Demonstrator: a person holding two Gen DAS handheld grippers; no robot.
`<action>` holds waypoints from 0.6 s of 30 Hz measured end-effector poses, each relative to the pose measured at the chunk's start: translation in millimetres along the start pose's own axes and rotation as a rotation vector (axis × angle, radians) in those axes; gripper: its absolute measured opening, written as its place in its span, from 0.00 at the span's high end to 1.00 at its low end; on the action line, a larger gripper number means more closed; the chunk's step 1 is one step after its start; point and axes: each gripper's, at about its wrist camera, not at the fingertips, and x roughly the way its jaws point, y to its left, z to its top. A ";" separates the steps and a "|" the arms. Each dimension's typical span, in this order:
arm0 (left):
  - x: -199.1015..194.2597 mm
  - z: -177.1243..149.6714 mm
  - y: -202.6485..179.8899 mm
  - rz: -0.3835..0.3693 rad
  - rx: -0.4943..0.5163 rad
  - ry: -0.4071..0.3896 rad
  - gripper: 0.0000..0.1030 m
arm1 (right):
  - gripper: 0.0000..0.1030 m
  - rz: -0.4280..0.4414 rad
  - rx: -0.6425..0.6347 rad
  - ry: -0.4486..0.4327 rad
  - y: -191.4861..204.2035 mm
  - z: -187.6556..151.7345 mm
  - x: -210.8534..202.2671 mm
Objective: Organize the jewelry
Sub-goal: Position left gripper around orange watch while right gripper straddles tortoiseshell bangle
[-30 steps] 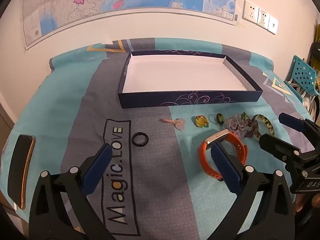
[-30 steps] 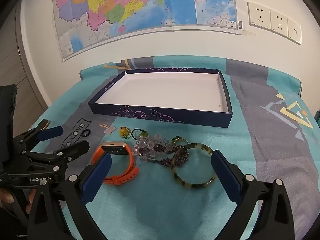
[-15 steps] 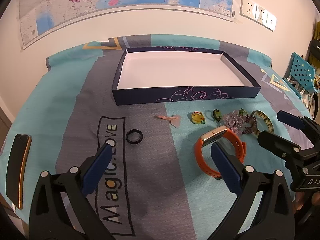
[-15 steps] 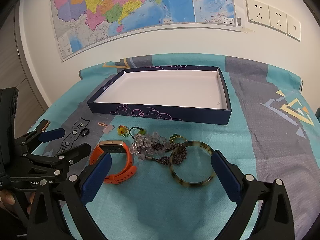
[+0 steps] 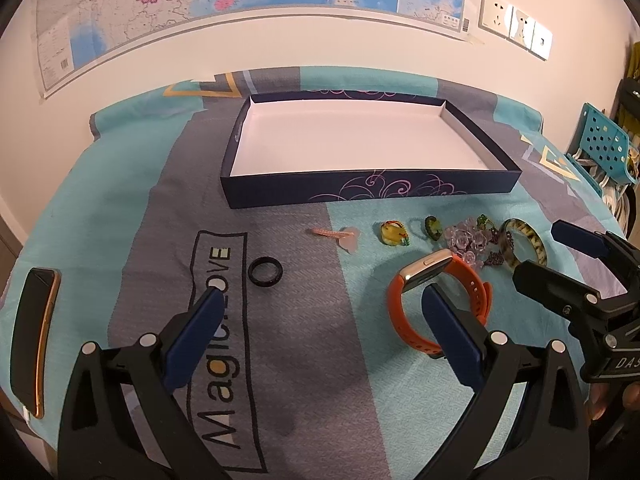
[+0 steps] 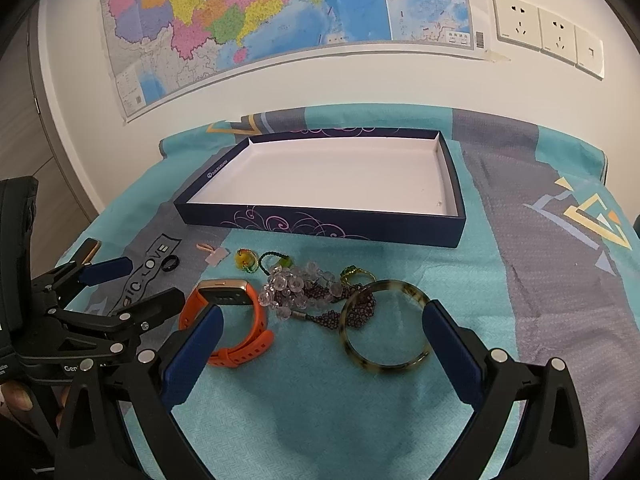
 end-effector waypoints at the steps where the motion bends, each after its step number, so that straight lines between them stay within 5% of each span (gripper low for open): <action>1: 0.2 -0.7 -1.2 -0.001 0.000 0.001 0.06 | 0.06 0.000 0.001 -0.001 0.0 0.3 0.3; 18: 0.8 0.2 -1.7 -0.008 0.009 0.013 0.06 | 0.06 0.003 0.009 0.006 -1.6 -0.3 2.3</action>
